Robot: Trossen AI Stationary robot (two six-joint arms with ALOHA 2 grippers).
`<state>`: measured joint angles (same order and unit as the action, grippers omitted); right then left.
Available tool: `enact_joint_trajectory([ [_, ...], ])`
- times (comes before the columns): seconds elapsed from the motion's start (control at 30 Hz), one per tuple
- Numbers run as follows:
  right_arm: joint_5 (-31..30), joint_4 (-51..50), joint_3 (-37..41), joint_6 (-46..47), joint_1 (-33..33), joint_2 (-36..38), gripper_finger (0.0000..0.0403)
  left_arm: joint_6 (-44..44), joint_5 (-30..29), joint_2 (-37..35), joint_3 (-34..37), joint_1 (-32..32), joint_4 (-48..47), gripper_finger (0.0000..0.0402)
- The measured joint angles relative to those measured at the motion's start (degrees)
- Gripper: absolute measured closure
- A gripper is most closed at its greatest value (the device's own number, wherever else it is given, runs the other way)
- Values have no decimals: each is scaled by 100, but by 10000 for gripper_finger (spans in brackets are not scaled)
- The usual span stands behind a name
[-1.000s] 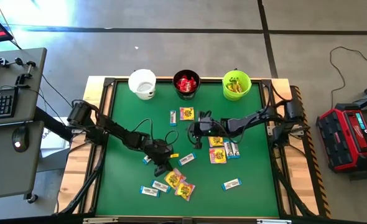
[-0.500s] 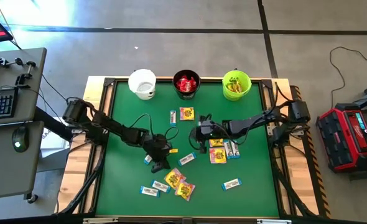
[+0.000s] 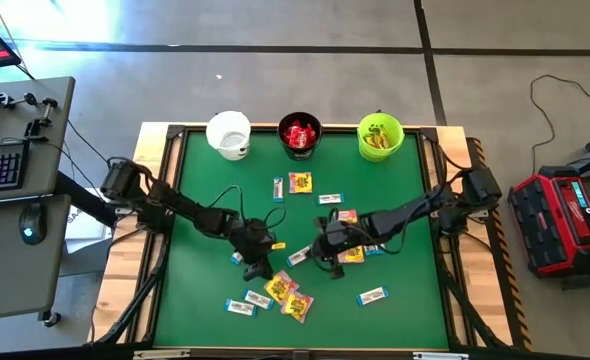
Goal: Sort candy by brand, put in halloween buckets
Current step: Put the yellow candy into the green bucket
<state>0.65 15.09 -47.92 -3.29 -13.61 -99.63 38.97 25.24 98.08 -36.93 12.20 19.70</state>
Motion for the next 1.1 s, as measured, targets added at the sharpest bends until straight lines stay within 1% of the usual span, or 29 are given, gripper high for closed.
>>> enact_joint_trajectory([
  [0.13, -222, 2, 0, 161, -119, 0, 396, 196, -422, 0, -27, 152, -13, 250],
  [0.2, -332, 2, 0, 180, -181, 0, 396, 173, -762, 0, -96, 261, -187, 244],
  [0.27, -464, 2, 0, 170, -237, 0, 396, 146, -1111, 0, -160, 357, -336, 242],
  [0.4, -500, 0, 0, 138, -310, -1, 396, 150, -1580, 0, -321, 508, -382, 240],
  [0.53, -503, 0, 0, 102, -385, -2, 396, 205, -1989, 67, -547, 620, -948, 240],
  [0.6, -501, -1, 0, 41, -434, -2, 396, 305, -1998, 162, -616, 657, -1101, 240],
  [0.8, -501, -4, 0, 13, -548, -2, 396, 521, -1985, 417, -915, 744, -1077, 240],
  [0.93, -502, 0, 0, -60, -606, -2, 396, 555, -1985, 428, -974, 744, -1121, 240],
  [1.03, -502, 2, 0, -61, -608, -2, 396, 672, -1984, 431, -968, 744, -1330, 240],
  [1.1, -547, 2, 0, -76, -605, -4, 396, 685, -1894, 428, -973, 768, -1338, 240],
])
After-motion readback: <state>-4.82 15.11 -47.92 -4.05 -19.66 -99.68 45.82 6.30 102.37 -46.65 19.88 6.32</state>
